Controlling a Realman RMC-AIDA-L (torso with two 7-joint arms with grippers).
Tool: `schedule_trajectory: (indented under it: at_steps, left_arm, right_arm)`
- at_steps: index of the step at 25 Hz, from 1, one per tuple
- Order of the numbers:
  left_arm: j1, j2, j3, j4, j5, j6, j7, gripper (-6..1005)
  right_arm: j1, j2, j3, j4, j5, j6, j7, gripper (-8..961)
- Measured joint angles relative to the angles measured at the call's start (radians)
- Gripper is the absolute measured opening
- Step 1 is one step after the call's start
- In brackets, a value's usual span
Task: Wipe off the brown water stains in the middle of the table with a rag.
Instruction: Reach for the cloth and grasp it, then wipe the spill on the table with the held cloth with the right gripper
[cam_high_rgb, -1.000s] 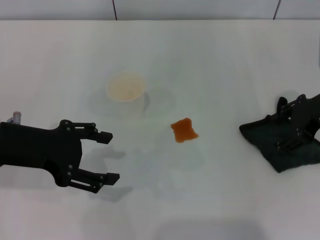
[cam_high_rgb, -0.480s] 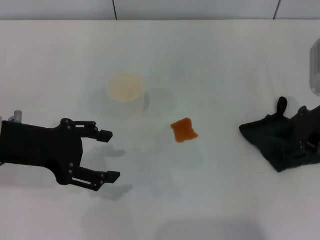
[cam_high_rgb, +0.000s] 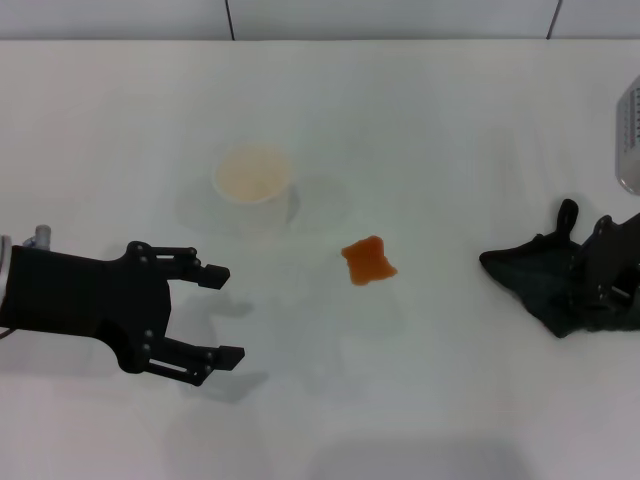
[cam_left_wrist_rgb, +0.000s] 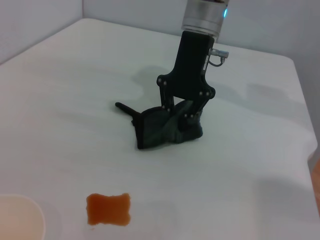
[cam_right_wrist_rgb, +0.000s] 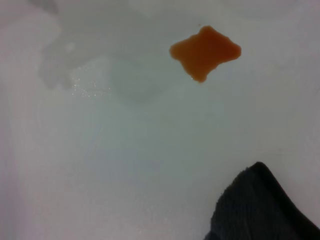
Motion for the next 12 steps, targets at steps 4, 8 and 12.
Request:
schedule_trajectory:
  at_steps: [4,8,12]
  left_arm:
    - [0.001,0.0,0.007,-0.001,0.0,-0.002,0.001,892]
    - [0.001,0.0,0.008,-0.001,-0.001,-0.003,0.001,892]
    - [0.001,0.0,0.008,-0.001,-0.001,-0.004,0.001,892]
  right_arm:
    - [0.002,0.001,0.001,-0.012,0.012,-0.01,-0.002,200]
    - [0.013,0.003,-0.005,-0.012,0.023,-0.021,-0.004,155]
    - [0.03,0.004,-0.015,-0.013,0.059,-0.023,-0.001,125]
